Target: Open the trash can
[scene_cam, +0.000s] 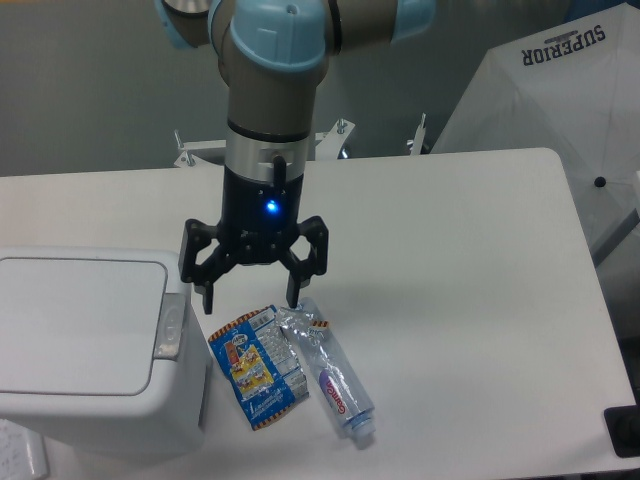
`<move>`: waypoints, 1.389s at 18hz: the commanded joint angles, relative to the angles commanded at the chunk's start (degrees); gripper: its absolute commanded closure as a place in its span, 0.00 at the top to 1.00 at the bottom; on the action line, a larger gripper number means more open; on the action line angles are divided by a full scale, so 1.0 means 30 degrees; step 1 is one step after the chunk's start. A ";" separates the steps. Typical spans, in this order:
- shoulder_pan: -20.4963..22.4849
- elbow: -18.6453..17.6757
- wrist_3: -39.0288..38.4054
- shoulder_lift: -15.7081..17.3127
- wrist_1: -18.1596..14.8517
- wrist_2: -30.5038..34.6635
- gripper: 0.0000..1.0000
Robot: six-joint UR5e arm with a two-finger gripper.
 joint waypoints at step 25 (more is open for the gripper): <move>-0.0616 0.0088 0.0000 -0.0616 0.0029 0.0029 1.00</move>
